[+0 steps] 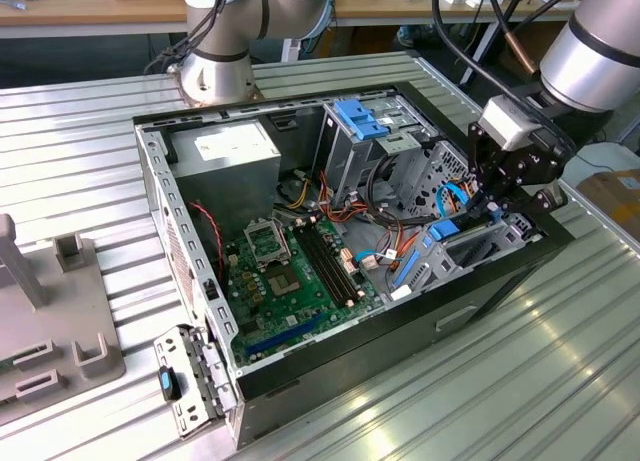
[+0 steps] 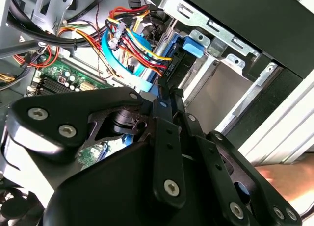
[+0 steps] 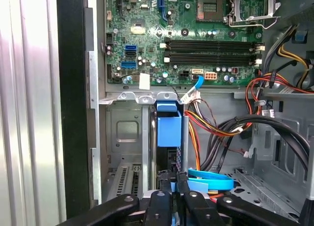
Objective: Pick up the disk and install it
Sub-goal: 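Insert the second disk wire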
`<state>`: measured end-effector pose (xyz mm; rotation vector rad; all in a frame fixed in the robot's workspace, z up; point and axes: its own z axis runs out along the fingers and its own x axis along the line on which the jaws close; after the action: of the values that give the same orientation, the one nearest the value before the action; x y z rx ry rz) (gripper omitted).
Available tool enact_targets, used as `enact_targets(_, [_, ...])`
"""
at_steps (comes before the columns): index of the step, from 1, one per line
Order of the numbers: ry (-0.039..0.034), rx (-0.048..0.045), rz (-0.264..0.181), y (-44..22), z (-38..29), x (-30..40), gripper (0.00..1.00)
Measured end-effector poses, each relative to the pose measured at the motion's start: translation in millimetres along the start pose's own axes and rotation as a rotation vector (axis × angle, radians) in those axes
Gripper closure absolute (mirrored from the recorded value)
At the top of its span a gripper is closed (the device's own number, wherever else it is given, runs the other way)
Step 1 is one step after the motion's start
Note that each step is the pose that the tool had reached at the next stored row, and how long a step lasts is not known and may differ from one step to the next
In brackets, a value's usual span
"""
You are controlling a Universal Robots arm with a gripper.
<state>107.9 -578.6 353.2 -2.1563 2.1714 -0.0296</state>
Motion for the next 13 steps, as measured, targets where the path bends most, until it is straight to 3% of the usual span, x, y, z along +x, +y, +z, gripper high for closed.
enact_targets(4, [-0.0003,0.0001,0.000,0.3,2.6,-3.5,0.84])
enact_targets(13, [0.0005,0.0000,0.000,0.7,9.4,-3.5,0.84])
